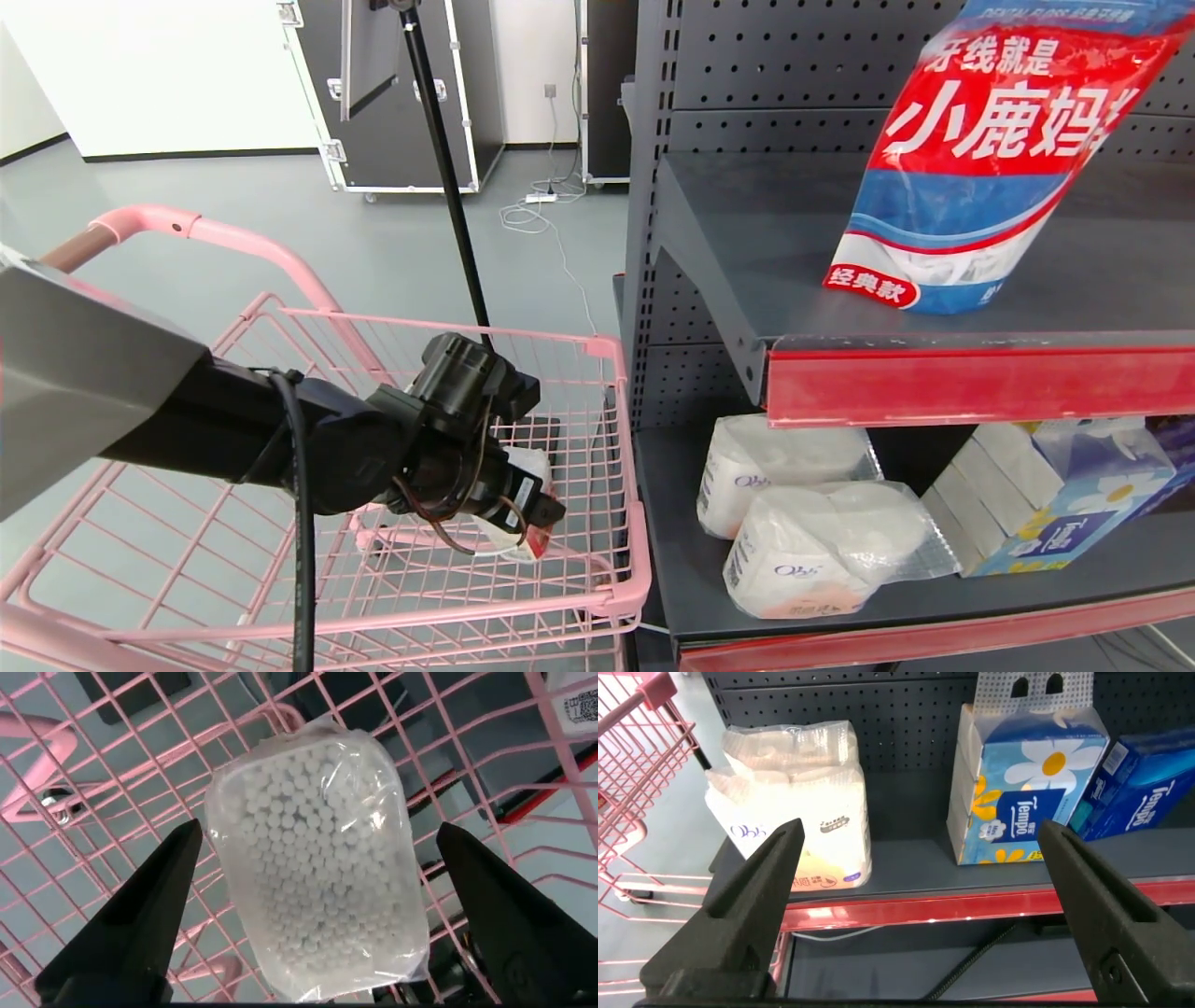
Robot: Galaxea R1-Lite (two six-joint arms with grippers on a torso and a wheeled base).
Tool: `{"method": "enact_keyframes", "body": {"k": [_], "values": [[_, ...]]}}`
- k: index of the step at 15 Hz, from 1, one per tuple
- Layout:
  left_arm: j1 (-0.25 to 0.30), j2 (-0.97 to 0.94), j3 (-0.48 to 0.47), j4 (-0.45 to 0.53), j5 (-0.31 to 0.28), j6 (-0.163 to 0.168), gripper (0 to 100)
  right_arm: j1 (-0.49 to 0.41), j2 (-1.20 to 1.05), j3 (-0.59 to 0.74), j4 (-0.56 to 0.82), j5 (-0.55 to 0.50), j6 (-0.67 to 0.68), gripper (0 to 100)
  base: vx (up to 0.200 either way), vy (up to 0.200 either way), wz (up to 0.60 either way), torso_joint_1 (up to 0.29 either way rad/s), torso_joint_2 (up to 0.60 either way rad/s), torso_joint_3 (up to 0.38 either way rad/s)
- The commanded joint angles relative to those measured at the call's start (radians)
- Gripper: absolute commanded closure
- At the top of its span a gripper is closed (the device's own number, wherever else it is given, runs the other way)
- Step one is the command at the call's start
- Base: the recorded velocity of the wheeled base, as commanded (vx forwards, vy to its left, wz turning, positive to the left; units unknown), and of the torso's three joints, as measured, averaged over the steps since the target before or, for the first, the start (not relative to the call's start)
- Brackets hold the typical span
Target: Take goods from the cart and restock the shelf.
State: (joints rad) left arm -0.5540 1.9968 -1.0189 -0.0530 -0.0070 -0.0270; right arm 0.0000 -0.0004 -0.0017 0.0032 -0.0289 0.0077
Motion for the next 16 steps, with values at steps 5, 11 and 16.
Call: {"method": "enact_keyframes", "body": {"k": [5,11,16], "values": [[-0.004,0.027,-0.007,-0.001,0.016,-0.024,0,0.000,0.000,0.000,0.000,0.000,0.000,0,0.000,0.000,0.00,0.000,0.00,0.000],[-0.004,0.030,-0.001,-0.001,0.015,-0.025,100,0.000,0.000,0.000,0.000,0.000,0.000,0,0.000,0.000,0.00,0.000,0.00,0.000],[0.023,-0.093,-0.006,0.004,0.013,-0.025,100,0.000,0.000,0.000,0.000,0.000,-0.003,0,0.000,0.000,0.00,0.000,0.00,0.000]]}}
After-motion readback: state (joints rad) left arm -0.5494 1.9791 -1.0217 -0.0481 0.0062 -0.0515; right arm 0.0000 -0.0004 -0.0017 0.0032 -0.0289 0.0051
